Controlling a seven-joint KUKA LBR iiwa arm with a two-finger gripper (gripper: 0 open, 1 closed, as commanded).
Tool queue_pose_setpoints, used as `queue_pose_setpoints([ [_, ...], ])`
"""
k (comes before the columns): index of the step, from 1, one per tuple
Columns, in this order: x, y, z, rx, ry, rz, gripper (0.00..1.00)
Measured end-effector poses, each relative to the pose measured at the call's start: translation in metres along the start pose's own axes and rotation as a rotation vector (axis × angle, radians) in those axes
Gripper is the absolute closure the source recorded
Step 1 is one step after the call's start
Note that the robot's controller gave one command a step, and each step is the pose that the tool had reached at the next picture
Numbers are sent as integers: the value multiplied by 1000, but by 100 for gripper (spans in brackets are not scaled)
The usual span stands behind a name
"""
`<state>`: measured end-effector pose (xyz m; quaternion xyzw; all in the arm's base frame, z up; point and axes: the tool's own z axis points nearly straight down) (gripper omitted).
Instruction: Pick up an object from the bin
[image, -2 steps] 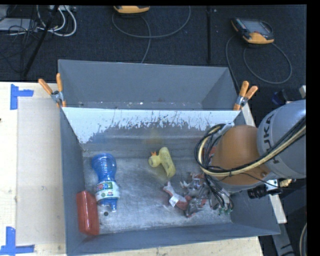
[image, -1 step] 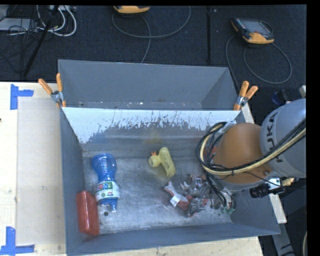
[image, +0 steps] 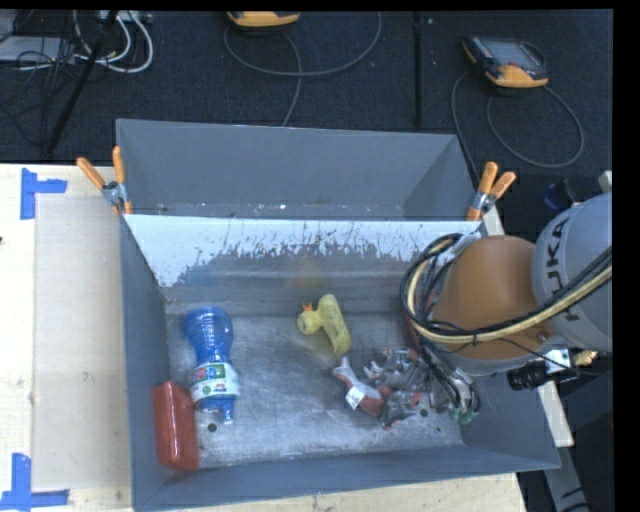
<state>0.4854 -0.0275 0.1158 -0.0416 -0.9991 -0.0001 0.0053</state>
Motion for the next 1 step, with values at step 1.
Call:
queue_pose_setpoints([
  [1, -2, 0, -19, 0, -10, 1, 100],
])
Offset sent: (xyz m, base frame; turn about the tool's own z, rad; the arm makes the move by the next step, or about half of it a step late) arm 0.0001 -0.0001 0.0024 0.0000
